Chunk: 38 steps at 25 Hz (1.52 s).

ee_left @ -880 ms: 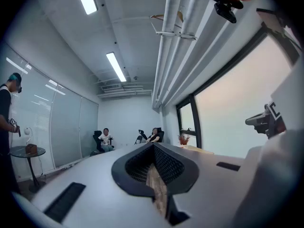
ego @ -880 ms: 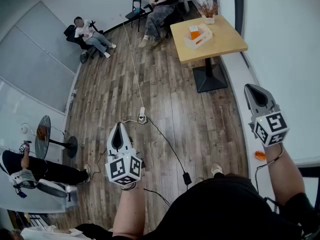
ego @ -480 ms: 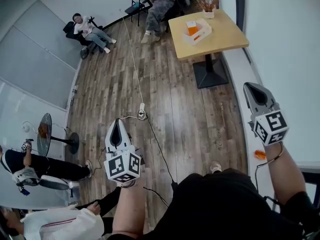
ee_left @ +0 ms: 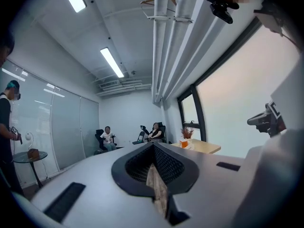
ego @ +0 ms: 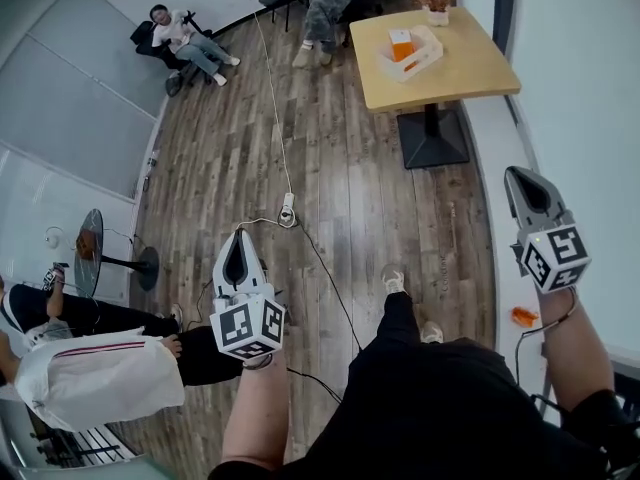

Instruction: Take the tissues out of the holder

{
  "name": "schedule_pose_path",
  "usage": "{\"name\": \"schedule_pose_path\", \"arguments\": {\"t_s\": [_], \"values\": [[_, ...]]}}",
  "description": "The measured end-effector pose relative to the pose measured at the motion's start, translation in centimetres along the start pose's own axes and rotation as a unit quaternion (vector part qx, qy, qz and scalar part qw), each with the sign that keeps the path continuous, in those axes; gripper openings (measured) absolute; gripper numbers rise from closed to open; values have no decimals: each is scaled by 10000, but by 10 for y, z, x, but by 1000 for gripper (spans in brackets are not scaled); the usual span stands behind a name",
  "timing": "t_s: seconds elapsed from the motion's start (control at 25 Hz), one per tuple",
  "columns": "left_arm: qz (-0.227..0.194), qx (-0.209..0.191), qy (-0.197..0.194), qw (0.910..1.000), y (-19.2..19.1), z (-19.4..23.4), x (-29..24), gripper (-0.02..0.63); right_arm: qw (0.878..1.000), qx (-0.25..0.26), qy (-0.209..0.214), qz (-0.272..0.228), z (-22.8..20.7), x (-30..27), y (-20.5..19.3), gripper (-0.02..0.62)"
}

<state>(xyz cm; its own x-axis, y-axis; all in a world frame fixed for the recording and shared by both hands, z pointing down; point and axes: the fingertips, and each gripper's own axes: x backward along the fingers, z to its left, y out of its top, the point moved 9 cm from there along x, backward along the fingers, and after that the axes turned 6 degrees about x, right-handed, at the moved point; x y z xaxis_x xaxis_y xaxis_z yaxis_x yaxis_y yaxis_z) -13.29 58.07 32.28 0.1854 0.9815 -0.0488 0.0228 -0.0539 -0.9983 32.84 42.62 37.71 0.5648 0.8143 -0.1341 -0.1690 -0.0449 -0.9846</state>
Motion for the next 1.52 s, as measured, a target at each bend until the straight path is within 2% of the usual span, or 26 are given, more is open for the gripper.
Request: {"name": "schedule_pose_path", "arguments": {"t_s": [0.16,0.44,0.84,1.0,1.32,1.52], "values": [[46,101,-85,9999,-8,6,-50,5,9998,-123,-115,131,-9,-40,-4,6],[41,243,-237,9994,-8,32,-140,5,9996,67,-210,191,-22,-114,12,6],[36,322,-398,9987,5,87,-254,5,9988,128,-346,307,-15,-224,45,6],[-10,317,-582,9978,5,106,-303,5,9982,159,-483,314,-10,-265,55,6],[-39,454,-1053,9934,-8,111,-380,5,9950,309,-737,590,-10,-302,60,6],[-73,704,-1113,9913,-14,112,-412,5,9935,504,-742,698,-17,-327,73,6]]}}
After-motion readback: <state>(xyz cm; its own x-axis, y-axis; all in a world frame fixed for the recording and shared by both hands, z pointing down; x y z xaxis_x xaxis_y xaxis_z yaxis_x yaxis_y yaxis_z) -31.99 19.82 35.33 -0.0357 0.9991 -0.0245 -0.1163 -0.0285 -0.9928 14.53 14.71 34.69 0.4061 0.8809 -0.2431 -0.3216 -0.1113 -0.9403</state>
